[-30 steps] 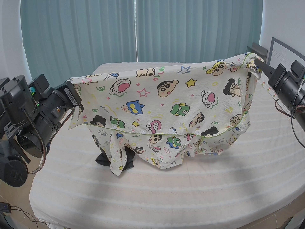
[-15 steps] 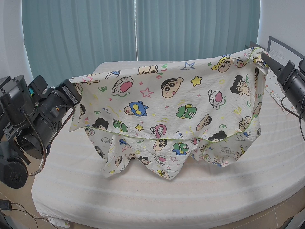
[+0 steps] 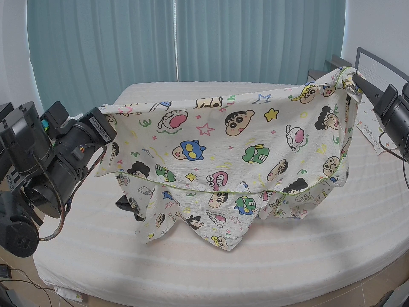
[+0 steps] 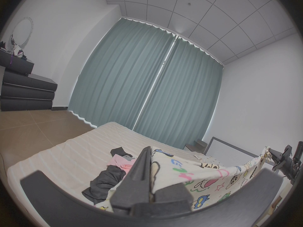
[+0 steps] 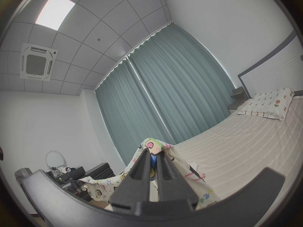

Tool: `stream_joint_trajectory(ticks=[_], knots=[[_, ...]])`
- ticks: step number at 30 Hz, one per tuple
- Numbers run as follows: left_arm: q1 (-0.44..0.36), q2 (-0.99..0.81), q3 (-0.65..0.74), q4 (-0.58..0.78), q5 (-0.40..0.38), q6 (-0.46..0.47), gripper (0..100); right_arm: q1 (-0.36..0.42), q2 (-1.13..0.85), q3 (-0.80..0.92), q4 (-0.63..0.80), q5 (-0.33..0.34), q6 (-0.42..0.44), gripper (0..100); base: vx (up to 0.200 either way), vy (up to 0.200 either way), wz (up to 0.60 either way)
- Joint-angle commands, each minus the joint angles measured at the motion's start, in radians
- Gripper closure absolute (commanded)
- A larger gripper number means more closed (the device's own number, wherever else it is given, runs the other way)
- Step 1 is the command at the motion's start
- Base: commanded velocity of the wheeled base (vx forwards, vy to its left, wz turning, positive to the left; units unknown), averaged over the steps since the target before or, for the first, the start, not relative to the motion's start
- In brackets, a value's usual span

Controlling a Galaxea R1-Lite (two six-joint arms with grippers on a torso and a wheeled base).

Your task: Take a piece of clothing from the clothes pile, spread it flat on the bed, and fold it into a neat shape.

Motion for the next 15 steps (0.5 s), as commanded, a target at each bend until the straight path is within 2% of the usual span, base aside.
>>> stream_joint_trajectory(ticks=[1,15], knots=[[-0.004,0.004,-0.001,0.000,-0.001,0.000,100,-0.002,-0.001,0.001,0.001,0.001,0.002,100,0.000,-0.200,0.00],[-0.010,0.009,-0.010,-0.002,-0.001,0.004,100,-0.011,0.005,-0.002,0.005,-0.003,0.000,100,0.000,-0.200,0.00]])
